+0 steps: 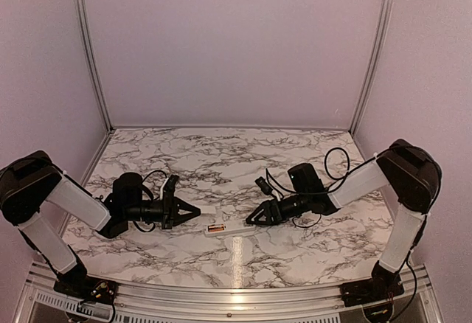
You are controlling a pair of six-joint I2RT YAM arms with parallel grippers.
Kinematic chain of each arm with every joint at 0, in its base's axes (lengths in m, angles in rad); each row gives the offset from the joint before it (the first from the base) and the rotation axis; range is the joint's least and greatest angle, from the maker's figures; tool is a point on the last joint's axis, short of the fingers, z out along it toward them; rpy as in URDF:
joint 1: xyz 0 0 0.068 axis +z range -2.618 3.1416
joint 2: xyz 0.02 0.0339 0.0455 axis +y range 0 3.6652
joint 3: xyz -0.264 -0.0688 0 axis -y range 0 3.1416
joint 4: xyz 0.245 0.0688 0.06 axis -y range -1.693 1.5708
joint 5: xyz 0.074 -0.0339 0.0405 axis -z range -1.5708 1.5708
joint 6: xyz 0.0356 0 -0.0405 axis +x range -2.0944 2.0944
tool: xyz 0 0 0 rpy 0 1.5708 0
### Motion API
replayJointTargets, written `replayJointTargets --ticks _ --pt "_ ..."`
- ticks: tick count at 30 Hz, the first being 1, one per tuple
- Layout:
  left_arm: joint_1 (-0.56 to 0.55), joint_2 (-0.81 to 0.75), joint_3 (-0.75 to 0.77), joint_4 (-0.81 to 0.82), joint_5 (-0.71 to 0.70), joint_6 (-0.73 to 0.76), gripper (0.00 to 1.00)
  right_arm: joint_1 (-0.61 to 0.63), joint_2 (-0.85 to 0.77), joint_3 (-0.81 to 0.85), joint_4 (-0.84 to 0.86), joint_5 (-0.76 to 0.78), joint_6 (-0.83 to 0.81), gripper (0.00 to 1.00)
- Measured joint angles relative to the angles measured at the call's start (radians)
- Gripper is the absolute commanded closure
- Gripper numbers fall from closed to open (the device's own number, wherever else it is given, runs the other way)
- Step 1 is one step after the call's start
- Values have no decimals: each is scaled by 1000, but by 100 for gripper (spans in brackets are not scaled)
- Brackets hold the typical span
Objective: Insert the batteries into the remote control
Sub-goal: Adjust the remote control without the battery cover at the center of the board.
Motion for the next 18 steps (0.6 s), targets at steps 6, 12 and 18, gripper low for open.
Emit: replayJointTargets --ticks 6,12,18 --pt "-14 11 10 -43 6 23 100 9 -3 -3 0 -4 6 27" --pt "-22 11 16 -68 6 40 100 21 -16 -26 2 -11 19 27" --pt "-31 12 26 -111 6 66 100 50 -20 -45 11 -22 38 27"
